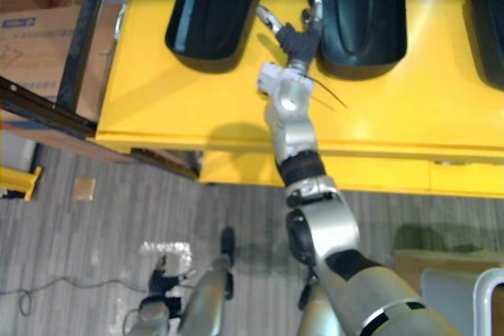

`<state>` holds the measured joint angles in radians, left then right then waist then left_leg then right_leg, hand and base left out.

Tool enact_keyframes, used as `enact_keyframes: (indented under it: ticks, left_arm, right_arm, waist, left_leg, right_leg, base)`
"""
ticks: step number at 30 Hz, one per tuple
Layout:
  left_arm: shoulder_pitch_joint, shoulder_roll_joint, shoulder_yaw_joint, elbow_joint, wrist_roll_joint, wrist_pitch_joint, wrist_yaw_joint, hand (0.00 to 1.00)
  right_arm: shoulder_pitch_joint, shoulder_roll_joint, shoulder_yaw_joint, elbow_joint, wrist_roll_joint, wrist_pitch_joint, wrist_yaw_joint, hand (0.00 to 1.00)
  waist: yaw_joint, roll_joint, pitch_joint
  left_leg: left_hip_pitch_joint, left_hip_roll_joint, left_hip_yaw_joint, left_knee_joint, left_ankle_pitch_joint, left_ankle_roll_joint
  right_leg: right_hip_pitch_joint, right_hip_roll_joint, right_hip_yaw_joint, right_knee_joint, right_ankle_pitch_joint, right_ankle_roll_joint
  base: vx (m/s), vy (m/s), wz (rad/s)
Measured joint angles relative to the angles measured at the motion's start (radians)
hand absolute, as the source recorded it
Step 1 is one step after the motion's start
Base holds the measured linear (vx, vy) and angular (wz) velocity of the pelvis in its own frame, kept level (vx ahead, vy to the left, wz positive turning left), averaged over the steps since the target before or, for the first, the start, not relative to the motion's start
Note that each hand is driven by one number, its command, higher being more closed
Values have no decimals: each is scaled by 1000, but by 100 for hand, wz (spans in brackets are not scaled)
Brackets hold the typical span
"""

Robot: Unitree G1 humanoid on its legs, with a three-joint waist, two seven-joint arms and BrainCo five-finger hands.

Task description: Walk over and take plastic housings, then place them on the shelf

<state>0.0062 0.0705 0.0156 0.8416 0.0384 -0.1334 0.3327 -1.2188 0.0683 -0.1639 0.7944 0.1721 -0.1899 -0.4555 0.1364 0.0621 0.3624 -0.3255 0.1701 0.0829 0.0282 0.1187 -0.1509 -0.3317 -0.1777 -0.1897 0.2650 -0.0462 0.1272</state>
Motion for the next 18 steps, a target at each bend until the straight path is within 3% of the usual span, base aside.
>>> enact_keyframes:
  ticks: [9, 18]
  left_arm:
    - [-1, 2, -2, 2, -2, -21, -7, 0]
    - [-1, 6, -12, 3, -3, -39, -24, 0]
  right_arm:
    - [-30, -86, 51, 73, 11, -3, 88, 0]
    - [-121, -195, 89, 217, 33, 5, 126, 0]
  waist:
    - [-9, 0, 0]
    - [-6, 0, 0]
  left_leg:
    - [-8, -6, -21, -7, 9, -1]
    - [-14, -14, -47, -25, 27, 2]
  right_leg:
    - [1, -4, -14, 0, 1, 1]
    - [0, -11, -35, 6, 0, 1]
  base:
    - [12, 5, 3]
    - [14, 6, 8]
